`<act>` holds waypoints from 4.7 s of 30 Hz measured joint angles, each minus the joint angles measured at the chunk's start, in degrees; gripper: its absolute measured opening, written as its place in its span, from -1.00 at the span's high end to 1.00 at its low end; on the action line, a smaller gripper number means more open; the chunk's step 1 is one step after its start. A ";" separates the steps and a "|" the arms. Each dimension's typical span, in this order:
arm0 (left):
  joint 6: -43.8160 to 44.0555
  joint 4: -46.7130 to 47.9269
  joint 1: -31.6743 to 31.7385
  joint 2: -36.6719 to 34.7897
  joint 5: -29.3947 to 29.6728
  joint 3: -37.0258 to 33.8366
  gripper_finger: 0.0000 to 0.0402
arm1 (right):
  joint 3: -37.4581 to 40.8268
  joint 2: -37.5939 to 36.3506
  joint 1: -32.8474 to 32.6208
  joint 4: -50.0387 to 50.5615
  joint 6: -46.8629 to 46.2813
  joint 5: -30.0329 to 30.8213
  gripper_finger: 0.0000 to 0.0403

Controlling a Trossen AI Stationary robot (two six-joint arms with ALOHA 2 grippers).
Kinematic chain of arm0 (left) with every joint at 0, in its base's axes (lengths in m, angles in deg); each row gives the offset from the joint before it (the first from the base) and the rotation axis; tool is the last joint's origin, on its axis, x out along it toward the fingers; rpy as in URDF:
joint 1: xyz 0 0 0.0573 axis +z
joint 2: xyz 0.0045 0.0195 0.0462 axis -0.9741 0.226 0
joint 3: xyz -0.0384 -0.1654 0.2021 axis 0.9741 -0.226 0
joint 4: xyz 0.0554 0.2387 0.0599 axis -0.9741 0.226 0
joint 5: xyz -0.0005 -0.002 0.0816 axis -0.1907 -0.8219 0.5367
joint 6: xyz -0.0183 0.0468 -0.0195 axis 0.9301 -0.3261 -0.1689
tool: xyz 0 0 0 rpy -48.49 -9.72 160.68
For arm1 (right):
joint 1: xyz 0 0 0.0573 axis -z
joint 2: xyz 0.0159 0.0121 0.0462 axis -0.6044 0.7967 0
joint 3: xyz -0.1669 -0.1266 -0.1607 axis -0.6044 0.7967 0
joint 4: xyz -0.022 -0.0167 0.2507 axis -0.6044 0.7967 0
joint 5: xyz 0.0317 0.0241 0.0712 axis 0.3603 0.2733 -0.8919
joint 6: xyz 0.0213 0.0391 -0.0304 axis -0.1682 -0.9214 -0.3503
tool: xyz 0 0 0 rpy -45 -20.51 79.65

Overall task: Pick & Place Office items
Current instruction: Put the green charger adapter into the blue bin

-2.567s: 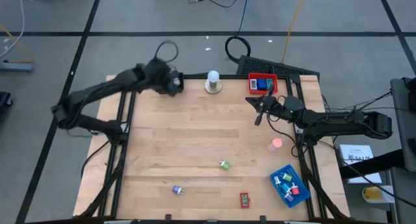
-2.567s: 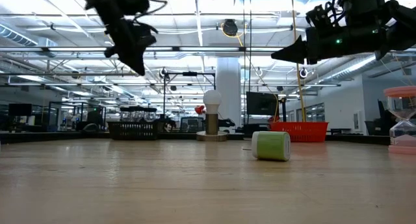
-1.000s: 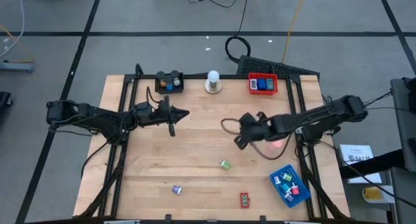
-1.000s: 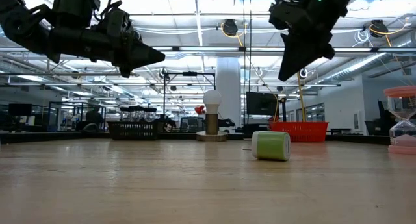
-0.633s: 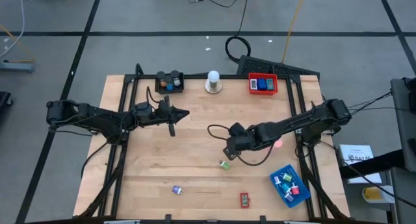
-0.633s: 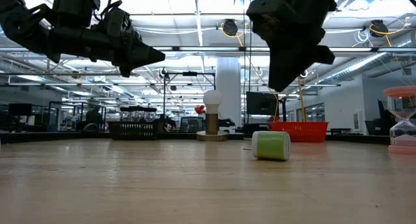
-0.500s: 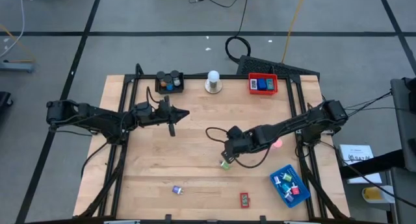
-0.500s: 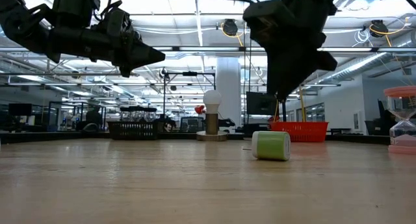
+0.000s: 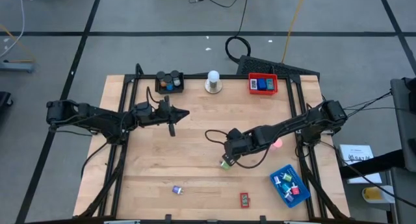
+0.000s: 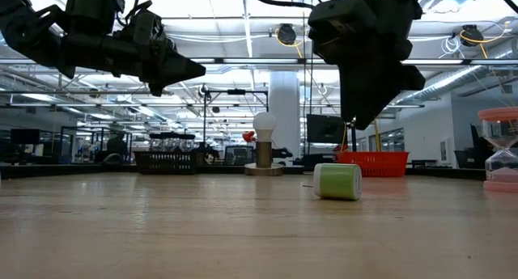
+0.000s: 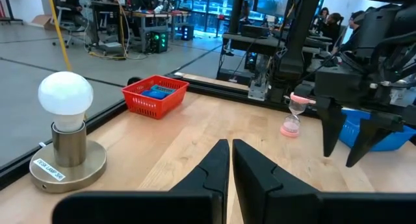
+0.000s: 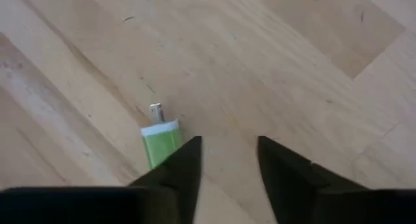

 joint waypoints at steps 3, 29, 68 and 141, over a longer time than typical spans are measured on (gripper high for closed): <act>0.00 -0.01 0.00 0.00 0.02 0.00 0.88 | -0.77 0.00 -0.94 0.19 0.02 0.02 0.63; -0.02 0.00 0.00 0.00 0.02 0.00 0.88 | -5.05 8.70 -3.16 -0.15 -2.60 -2.91 0.64; -0.02 0.00 0.00 0.00 0.02 0.00 0.88 | -5.03 12.92 -1.72 11.21 5.97 -4.02 0.21; -0.02 0.00 0.00 0.02 0.02 0.00 0.88 | 2.48 -7.89 -39.23 20.11 -49.79 -17.92 0.38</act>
